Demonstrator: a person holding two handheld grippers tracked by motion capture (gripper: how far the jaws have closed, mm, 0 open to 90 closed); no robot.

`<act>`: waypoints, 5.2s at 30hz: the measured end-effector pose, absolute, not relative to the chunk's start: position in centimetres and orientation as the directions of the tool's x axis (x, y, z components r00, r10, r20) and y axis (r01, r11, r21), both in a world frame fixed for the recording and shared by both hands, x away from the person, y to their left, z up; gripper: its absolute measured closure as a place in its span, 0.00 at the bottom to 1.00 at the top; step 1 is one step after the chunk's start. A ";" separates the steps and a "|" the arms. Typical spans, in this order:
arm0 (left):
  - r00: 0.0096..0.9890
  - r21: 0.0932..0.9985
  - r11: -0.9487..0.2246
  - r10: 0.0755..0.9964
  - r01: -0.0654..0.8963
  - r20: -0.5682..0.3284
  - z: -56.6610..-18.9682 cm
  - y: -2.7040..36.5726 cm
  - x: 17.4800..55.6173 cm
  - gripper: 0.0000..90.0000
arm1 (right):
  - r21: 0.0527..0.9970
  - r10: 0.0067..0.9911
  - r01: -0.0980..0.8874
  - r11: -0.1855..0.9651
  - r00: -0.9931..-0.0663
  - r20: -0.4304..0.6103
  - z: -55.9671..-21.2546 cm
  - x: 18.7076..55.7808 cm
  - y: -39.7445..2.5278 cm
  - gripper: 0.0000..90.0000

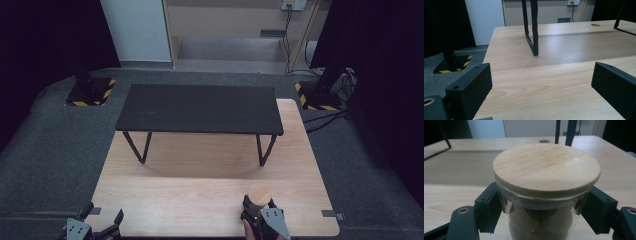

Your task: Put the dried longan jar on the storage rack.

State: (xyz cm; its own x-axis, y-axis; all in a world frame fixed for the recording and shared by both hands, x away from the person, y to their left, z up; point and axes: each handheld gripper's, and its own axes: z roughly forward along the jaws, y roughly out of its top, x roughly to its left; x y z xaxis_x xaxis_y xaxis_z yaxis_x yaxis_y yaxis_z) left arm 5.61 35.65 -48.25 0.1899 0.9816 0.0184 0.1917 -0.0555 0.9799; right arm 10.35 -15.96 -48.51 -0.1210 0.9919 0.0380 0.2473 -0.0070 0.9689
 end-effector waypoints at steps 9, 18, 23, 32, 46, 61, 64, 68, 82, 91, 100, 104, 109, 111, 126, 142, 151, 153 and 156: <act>0.192 0.980 -0.053 0.981 0.191 0.016 -48.1 35.6 5.5 0.02 | 0.977 0.983 0.212 -0.004 -0.180 0.043 -43.4 10.7 -16.9 0.29; 0.192 0.981 -0.047 0.981 0.191 0.010 -48.1 35.6 5.2 0.02 | 0.985 0.971 0.170 -0.009 -0.233 0.049 -37.3 12.5 -18.0 0.29; 0.193 0.981 -0.045 0.981 0.190 0.007 -48.1 35.6 5.1 0.02 | 0.988 0.969 0.155 0.004 -0.246 0.035 -34.6 13.5 -18.2 0.29; 0.191 0.981 -0.039 0.982 0.187 0.003 -48.1 35.7 4.9 0.02 | 0.992 0.963 0.125 0.000 -0.267 0.034 -31.2 16.3 -18.8 0.29; 0.183 0.983 -0.032 0.983 0.183 -0.003 -48.1 35.6 4.6 0.02 | 0.989 0.958 0.139 0.040 -0.286 0.002 -27.5 22.8 -18.5 0.29; 0.166 0.983 -0.025 0.986 0.184 -0.006 -48.1 35.8 4.3 0.02 | 0.973 0.969 0.227 0.049 -0.246 0.008 -27.6 29.5 -18.4 0.29; 0.165 0.982 -0.024 0.986 0.185 -0.006 -48.1 35.8 4.3 0.02 | 0.969 0.970 0.240 0.051 -0.242 0.009 -28.0 30.1 -18.5 0.29; 0.166 0.982 -0.025 0.986 0.189 -0.007 -48.1 35.8 4.5 0.02 | 0.967 0.971 0.245 0.062 -0.238 -0.002 -28.6 30.5 -18.5 0.29; 0.173 0.981 -0.024 0.985 0.193 -0.010 -48.1 35.7 4.7 0.03 | 0.971 0.969 0.230 0.073 -0.245 -0.015 -29.0 30.6 -18.6 0.23; 0.174 0.981 -0.020 0.985 0.193 -0.014 -48.1 35.8 4.6 0.03 | 0.976 0.973 0.214 0.046 -0.231 0.005 -29.7 30.7 -18.2 0.01; 0.173 0.981 -0.019 0.985 0.193 -0.015 -48.1 35.9 4.6 0.03 | 0.976 0.978 0.212 0.042 -0.206 0.002 -29.8 30.7 -17.9 0.01; 0.173 0.981 -0.018 0.985 0.193 -0.016 -48.1 35.9 4.6 0.03 | 0.977 0.979 0.210 0.040 -0.204 0.004 -29.7 30.8 -17.9 0.01; 0.173 0.981 -0.018 0.985 0.191 -0.016 -48.1 35.9 4.6 0.03 | 0.976 0.981 0.213 0.037 -0.195 0.006 -29.6 30.8 -17.9 0.01; 0.172 0.982 -0.017 0.985 0.190 -0.016 -48.1 36.0 4.6 0.03 | 0.976 0.982 0.217 0.027 -0.190 0.015 -29.5 30.8 -18.0 0.01; 0.172 0.982 -0.013 0.985 0.186 -0.019 -48.2 36.2 4.3 0.03 | 0.976 0.978 0.216 0.011 -0.207 0.034 -29.6 30.0 -18.3 0.01; 0.174 0.983 -0.008 0.985 0.183 -0.024 -48.2 36.2 4.2 0.03 | 0.981 0.975 0.195 0.018 -0.221 0.027 -29.8 28.1 -18.3 0.01; 0.177 0.982 -0.011 0.984 0.187 -0.022 -48.1 36.1 4.3 0.03 | 0.983 0.972 0.184 0.008 -0.233 0.036 -31.2 25.5 -18.3 0.01; 0.178 0.982 -0.014 0.984 0.187 -0.020 -48.1 36.1 4.3 0.03 | 0.985 0.971 0.172 0.000 -0.237 0.041 -31.7 24.6 -18.4 0.01; 0.179 0.982 -0.016 0.984 0.187 -0.019 -48.0 36.1 4.4 0.03 | 0.987 0.969 0.161 -0.009 -0.244 0.049 -32.8 22.9 -18.6 0.01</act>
